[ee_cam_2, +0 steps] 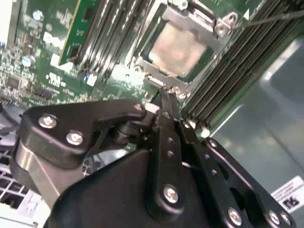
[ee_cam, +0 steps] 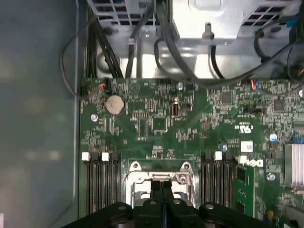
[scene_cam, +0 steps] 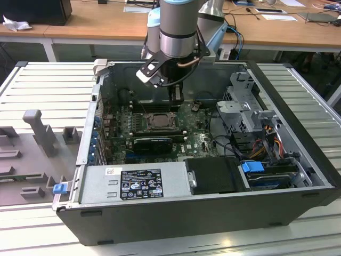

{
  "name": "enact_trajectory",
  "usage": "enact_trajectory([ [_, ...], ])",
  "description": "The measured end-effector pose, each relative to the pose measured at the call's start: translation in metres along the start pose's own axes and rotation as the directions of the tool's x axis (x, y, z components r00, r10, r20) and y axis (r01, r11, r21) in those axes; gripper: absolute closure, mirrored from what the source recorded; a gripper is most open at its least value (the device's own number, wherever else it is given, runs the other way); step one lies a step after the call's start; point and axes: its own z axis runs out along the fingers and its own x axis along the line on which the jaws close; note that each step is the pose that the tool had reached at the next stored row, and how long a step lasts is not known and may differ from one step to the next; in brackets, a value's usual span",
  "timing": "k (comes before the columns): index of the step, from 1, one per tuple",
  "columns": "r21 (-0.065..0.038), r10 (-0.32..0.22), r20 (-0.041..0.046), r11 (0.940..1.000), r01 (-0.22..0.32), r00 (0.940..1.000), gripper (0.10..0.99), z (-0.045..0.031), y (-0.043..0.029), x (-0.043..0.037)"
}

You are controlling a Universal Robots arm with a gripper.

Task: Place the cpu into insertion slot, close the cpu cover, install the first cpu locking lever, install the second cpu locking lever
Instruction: 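Close the cpu cover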

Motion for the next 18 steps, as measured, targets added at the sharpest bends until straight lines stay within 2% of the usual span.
enact_trajectory([
  [4,0.0,-0.004,-0.0014,1.0,0.004,1.0,0.98,0.0112,-0.0073,-0.0002],
  [6,0.0,-0.006,-0.0058,1.0,0.006,1.0,0.98,0.0126,-0.0098,-0.0003],
  [10,0.0,-0.008,-0.0113,1.0,0.008,0.9999,0.98,0.0134,-0.025,-0.0003],
  [18,0.0,-0.008,-0.0111,1.0,0.008,0.9999,0.98,0.013,-0.0337,-0.0003],
])
